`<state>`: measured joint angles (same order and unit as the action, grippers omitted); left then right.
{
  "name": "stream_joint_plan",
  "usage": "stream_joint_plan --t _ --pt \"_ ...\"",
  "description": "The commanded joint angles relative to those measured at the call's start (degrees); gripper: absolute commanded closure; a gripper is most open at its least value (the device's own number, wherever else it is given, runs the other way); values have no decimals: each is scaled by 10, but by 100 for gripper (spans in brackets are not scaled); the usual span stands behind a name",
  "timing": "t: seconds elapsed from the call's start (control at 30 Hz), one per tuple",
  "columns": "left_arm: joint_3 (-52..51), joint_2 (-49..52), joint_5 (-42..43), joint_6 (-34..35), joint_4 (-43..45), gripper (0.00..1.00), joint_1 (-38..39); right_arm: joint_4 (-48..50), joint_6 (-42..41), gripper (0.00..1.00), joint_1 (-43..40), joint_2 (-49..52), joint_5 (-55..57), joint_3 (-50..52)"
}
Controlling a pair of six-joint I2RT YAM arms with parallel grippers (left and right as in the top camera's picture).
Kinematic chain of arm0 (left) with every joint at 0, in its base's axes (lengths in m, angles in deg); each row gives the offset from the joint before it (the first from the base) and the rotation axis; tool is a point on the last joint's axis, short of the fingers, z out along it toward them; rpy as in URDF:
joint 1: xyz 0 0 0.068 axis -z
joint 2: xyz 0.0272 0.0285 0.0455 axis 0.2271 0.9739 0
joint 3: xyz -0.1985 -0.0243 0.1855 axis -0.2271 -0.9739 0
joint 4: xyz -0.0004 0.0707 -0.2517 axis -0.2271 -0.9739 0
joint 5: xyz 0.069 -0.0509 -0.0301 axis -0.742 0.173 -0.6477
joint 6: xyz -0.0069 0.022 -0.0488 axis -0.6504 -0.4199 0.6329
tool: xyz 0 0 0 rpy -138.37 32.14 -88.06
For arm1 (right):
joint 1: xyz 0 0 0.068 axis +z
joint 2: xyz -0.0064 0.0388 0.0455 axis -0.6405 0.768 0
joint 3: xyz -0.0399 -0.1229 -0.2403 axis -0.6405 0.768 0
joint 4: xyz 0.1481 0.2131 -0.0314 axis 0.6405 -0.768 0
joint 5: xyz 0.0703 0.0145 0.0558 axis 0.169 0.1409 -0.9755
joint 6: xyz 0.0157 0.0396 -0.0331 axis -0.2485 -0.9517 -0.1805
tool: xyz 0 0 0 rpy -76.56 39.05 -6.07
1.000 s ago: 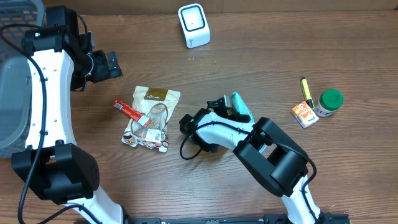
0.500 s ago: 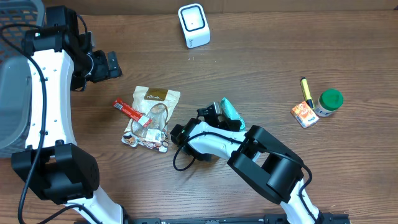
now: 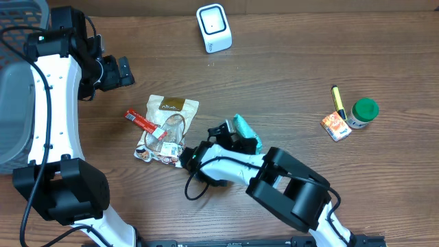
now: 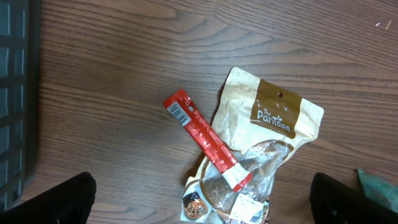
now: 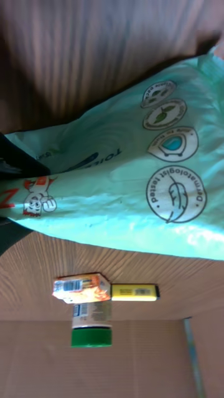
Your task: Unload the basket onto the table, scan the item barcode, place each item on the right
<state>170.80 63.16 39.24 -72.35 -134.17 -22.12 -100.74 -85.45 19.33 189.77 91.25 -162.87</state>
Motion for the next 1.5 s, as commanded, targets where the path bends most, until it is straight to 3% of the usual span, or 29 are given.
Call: stream_joint_plan --t 0.0,0.13,0.27,0.57,0.87,0.97,1.03,1.07,1.13,1.33,1.47 --pt "-1 -3 4 -7 1 0 4 15 -6 85 24 2 -75 3" --pt "-1 -3 4 -7 1 0 4 24 -6 75 39 2 -108 3" --pt "-1 -3 4 -7 1 0 4 23 -6 71 43 2 -129 2" --pt "-1 -3 4 -7 1 0 4 17 53 70 43 2 -205 -4" --pt "-1 -3 4 -7 1 0 4 -5 94 70 88 2 -207 -38" --pt "-1 -3 4 -7 1 0 4 -5 117 68 115 2 -207 -40" --pt "-1 -3 4 -7 1 0 4 -5 116 61 131 2 -212 -40" --pt "-1 -3 4 -7 1 1 4 -5 116 65 137 2 -212 -40" --pt "-1 -3 4 -7 1 0 4 -5 110 96 146 2 -212 -40" --pt "-1 -3 4 -7 1 0 4 -33 94 97 130 0 -207 -55" --pt "-1 -3 4 -7 1 0 4 -100 52 97 93 -17 -102 -82"
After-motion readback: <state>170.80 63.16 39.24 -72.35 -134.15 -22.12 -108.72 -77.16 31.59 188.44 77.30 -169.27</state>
